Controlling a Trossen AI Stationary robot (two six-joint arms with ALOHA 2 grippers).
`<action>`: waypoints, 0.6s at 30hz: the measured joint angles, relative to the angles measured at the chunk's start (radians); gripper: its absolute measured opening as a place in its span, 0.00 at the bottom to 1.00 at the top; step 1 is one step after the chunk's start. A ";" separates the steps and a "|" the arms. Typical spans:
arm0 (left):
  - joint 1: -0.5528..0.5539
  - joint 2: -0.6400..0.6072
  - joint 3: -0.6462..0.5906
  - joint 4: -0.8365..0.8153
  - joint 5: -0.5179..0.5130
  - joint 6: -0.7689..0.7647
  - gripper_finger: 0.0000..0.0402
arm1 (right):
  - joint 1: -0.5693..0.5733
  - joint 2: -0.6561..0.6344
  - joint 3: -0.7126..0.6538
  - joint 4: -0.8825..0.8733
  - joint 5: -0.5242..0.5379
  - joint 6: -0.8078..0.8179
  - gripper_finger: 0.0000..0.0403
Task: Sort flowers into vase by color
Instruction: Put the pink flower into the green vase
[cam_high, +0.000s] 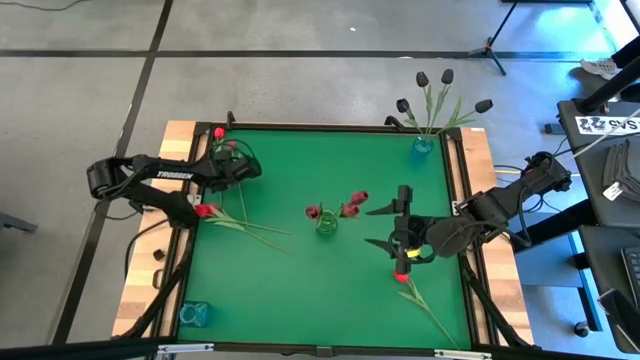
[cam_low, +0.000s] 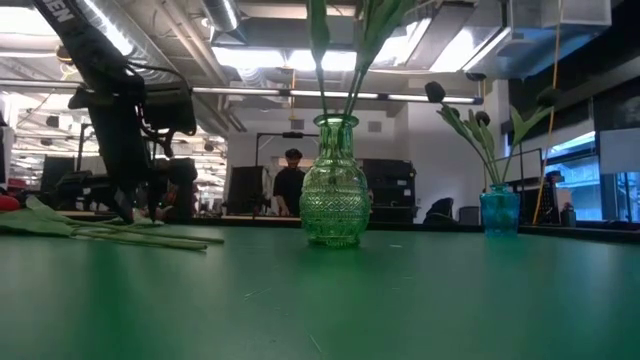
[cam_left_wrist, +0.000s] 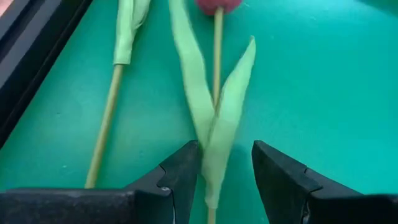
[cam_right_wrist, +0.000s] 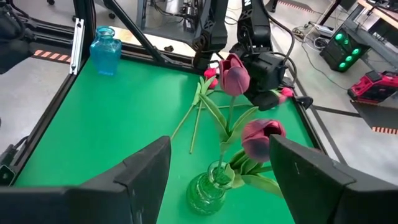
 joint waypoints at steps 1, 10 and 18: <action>0.000 0.000 0.000 0.000 0.000 0.000 0.37 | 0.000 0.000 0.000 0.000 0.000 0.006 0.67; 0.003 0.096 0.005 0.054 -0.023 0.006 0.33 | 0.001 0.000 0.000 0.018 -0.001 0.096 0.67; -0.092 0.066 0.002 0.074 -0.023 -0.001 0.07 | 0.030 0.000 0.000 0.036 -0.007 0.215 0.67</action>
